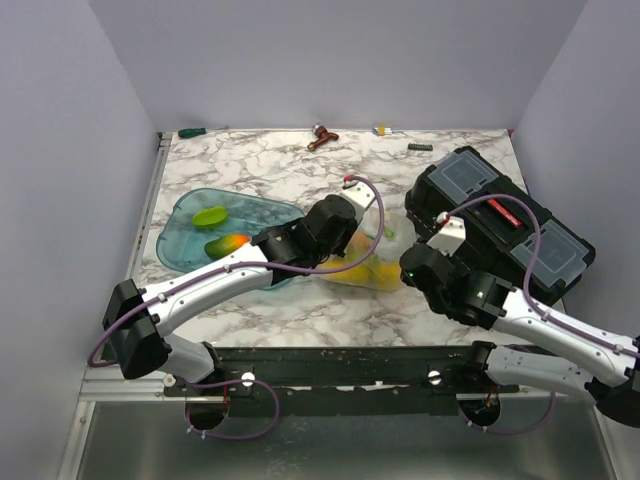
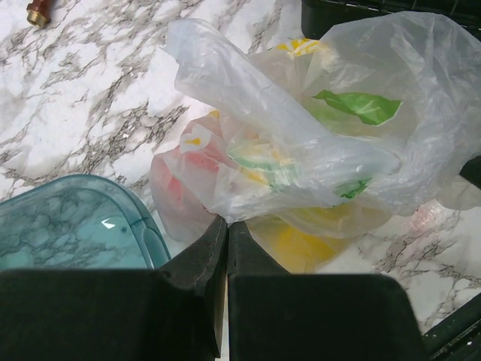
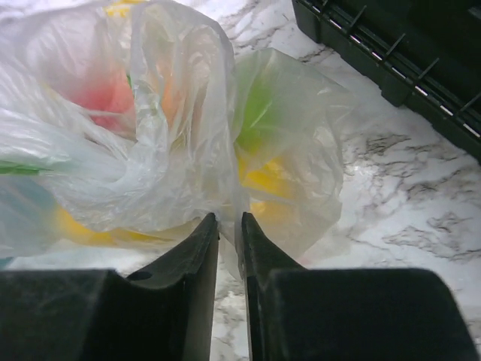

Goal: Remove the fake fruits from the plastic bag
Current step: Untie the plastic bag at the center of the board.

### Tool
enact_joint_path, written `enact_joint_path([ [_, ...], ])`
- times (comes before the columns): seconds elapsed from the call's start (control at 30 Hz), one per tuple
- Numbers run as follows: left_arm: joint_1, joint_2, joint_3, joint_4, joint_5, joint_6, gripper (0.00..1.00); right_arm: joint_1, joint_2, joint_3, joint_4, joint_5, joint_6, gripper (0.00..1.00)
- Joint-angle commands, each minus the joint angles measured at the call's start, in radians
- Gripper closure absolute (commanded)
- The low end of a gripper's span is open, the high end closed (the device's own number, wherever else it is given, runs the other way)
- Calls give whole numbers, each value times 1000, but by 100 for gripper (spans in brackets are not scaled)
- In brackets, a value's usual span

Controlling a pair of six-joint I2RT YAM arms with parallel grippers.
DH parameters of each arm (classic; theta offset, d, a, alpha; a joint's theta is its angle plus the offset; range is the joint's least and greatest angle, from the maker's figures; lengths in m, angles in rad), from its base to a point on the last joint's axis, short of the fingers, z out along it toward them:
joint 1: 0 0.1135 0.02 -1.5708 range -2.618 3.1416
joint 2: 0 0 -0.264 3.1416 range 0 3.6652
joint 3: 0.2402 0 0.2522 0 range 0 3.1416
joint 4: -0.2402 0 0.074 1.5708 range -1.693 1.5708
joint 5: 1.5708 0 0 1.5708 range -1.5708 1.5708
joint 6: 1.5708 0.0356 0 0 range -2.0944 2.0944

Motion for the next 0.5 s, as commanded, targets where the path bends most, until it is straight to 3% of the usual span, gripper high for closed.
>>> enact_joint_path([
  [0.0,5,-51,-9,38,18,5,100,3,-102,-49,117,-10,-76,84],
  [0.03,3,-57,-20,48,46,16,98,3,-119,-66,164,-60,-121,85],
  [0.13,3,-83,-52,95,86,46,79,3,-146,-80,216,-130,-175,99],
  [0.27,-8,-79,-52,102,92,104,57,2,-157,-80,220,-143,-175,99],
  [0.47,-71,-16,-26,89,-9,189,47,2,-141,-80,250,-188,-183,99],
])
